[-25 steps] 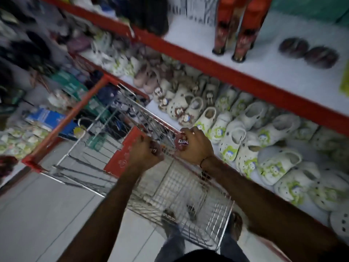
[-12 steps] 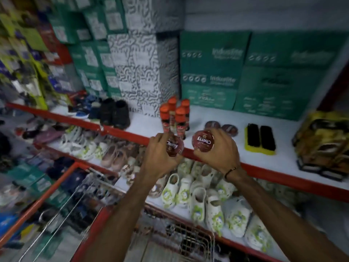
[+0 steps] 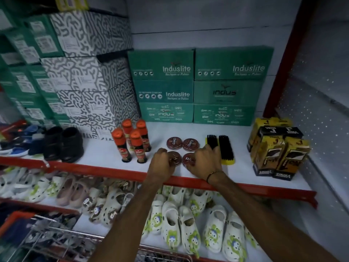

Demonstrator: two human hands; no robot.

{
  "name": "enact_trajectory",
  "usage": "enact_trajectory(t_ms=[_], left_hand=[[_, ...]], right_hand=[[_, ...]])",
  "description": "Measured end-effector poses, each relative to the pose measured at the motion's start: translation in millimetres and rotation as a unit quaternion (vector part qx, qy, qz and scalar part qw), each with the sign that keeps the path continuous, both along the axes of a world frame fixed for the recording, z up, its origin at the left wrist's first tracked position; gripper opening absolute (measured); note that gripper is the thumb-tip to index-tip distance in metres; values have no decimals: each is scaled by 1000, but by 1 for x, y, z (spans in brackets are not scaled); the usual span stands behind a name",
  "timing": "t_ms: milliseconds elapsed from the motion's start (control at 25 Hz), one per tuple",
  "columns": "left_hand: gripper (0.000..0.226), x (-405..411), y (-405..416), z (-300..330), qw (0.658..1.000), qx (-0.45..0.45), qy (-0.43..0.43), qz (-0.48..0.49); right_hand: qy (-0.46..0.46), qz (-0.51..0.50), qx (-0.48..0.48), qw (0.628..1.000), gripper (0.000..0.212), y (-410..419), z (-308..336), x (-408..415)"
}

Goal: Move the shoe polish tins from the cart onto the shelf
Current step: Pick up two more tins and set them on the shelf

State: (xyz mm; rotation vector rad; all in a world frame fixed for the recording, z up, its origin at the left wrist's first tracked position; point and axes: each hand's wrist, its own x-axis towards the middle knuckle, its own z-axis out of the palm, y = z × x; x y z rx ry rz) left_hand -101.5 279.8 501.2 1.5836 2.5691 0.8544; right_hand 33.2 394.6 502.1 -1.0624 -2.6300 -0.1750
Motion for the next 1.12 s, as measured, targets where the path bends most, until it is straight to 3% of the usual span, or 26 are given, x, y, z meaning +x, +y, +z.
enact_trajectory(t_ms=[360,520,640,800,1120], left_hand=[[28,-15,16,0,1000,-18,25,5],[34,-25,25,9,1000,-6,15,-9],[46,-37,40,16,999,-11,20,-29],[45,-46,51,7,994,-94,55,-33],[44,-56,58,-6,996,-69,57,-25]], right_hand=[[-17,3,-6,1000,42,19,-16,-9],[42,21,-56,997,41,31,-8,-12],[4,48,-74,996,47,45,1,-19],[-60,71,-132,987,48,59,3,-26],[-51,73,-132,987,44,67,0,-33]])
